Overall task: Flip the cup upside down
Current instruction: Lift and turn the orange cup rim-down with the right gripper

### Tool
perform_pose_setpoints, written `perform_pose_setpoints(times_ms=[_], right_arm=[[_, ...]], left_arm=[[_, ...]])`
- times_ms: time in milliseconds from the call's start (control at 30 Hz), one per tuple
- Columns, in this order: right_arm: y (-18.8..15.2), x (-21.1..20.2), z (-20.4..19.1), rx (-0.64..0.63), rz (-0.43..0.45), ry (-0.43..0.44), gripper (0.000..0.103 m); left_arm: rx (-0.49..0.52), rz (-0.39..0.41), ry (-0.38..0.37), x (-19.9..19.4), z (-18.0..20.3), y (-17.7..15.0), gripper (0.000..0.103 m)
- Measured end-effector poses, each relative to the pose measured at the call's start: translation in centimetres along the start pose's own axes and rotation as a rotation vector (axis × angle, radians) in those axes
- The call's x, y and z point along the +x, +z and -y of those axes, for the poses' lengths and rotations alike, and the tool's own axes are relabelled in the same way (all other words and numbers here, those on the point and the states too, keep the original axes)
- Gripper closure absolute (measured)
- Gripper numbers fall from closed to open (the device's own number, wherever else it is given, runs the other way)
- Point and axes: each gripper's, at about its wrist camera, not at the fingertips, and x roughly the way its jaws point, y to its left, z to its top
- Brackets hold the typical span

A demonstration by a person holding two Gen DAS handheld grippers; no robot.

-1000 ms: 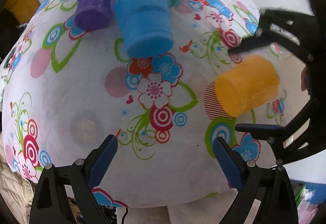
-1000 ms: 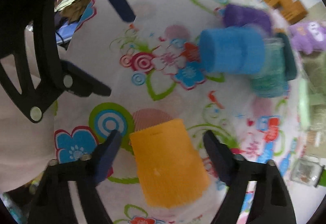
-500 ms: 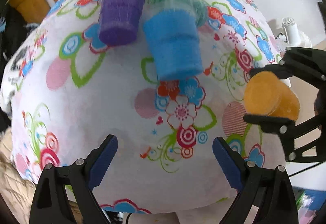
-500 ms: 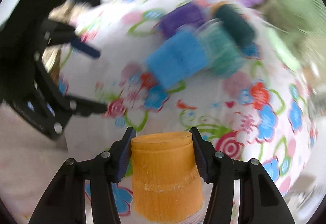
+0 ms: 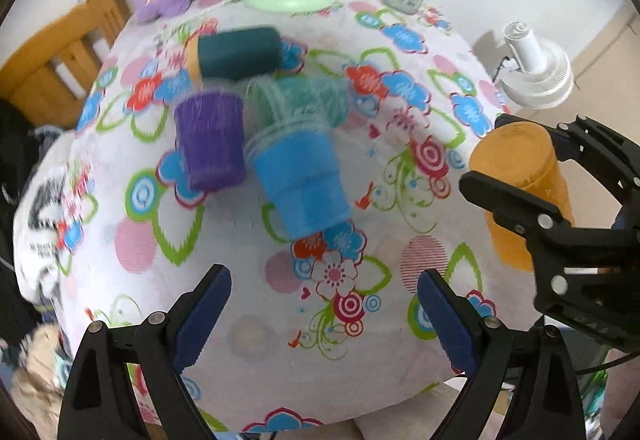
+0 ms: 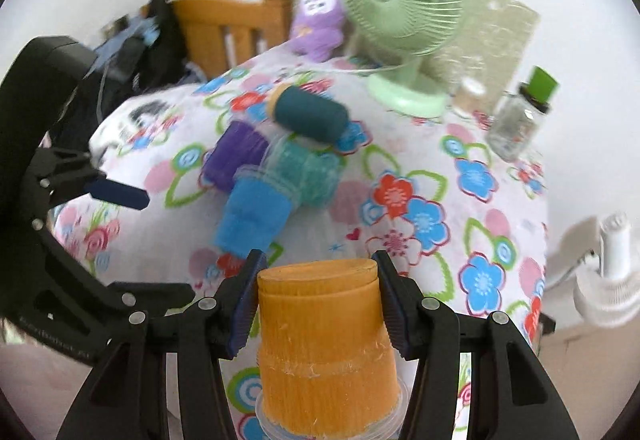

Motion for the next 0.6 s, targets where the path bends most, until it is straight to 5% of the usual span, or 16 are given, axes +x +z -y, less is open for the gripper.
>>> perform_pose_setpoints(times_ms=[300, 600], right_arm=[[-0.6, -4.7, 1.2, 0.262, 0.154, -0.091, 0.046], [-3.5, -8.1, 0.7, 0.396, 0.455, -0.146, 0.046]], left_arm=[[0.041, 0.073, 0.001, -2.9, 0.4, 0.9, 0.007], [0.041, 0.166, -0.016, -4.5, 0.3, 0.4, 0.005]])
